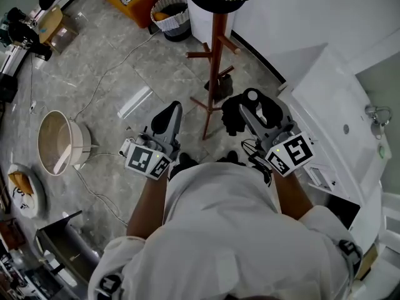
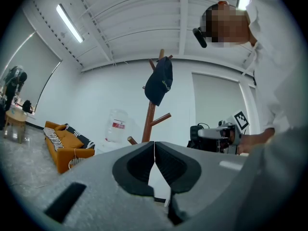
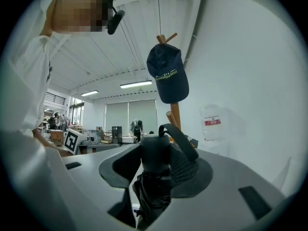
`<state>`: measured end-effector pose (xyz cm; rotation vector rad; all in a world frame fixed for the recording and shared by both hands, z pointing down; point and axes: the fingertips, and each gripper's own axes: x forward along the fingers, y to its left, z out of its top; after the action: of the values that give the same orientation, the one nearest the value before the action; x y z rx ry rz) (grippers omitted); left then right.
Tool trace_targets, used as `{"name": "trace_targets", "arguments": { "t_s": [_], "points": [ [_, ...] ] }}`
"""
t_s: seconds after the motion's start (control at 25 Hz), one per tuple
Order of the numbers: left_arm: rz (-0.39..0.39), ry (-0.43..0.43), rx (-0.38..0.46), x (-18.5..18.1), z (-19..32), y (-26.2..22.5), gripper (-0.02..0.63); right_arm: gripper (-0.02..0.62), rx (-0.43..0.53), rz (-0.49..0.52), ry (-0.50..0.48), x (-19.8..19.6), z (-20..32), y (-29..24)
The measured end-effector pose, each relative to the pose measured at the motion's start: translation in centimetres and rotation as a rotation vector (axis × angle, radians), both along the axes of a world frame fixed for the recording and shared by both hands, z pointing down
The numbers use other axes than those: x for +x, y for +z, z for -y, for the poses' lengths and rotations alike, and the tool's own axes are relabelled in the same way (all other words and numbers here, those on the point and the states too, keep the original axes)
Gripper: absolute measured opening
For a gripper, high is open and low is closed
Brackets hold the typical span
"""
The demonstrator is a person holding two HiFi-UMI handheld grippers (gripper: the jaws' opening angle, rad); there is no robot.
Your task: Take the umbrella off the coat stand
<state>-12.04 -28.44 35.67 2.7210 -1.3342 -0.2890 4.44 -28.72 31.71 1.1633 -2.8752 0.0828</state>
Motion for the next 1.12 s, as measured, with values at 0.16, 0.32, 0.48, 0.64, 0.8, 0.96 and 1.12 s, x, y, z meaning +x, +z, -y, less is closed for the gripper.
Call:
{"name": "trace_targets", "arguments": {
  "t_s": [0.16,0.32,0.48,0.64,0.8,0.96,1.12],
  "points": [
    [0.037,0.025,0.003,0.9,-0.8,0.2,0.017,0.19,-0.019,-0.007,0.001,1.3,-1.4,1.4],
    [0.056,0.05,-0.012,1.6,-1.4,0.8,0.017,0.19,-0.065,-0.021,0.001,2.2,-2.8,3.5],
    [0.148,0.083,-0.002,3.1,-2.4,2.5,0.017,0.19,-0.1,-0.028,0.006,2.5,-4.2,5.7],
    [0.153,0.099,-0.052,3.8,-3.0,4.6,0.017,0.19,-0.146,-0.034,0.013,2.6,-4.7,7.9],
    [0.14,0.123,-0.074,4.5,-3.6,5.9,0.017,0.19,-0.18,-0.024,0.031,3.1,-5.1,9.4],
    [0.163,0.166,-0.099,5.3,-4.4,7.3,0.017,0.19,-0.2,-0.043,0.05,3.7,-5.3,11.1],
    [0.141,0.177,-0.124,5.5,-4.7,8.0,0.017,0.19,-0.224,-0.062,0.072,4.1,-5.4,12.7]
  ]
}}
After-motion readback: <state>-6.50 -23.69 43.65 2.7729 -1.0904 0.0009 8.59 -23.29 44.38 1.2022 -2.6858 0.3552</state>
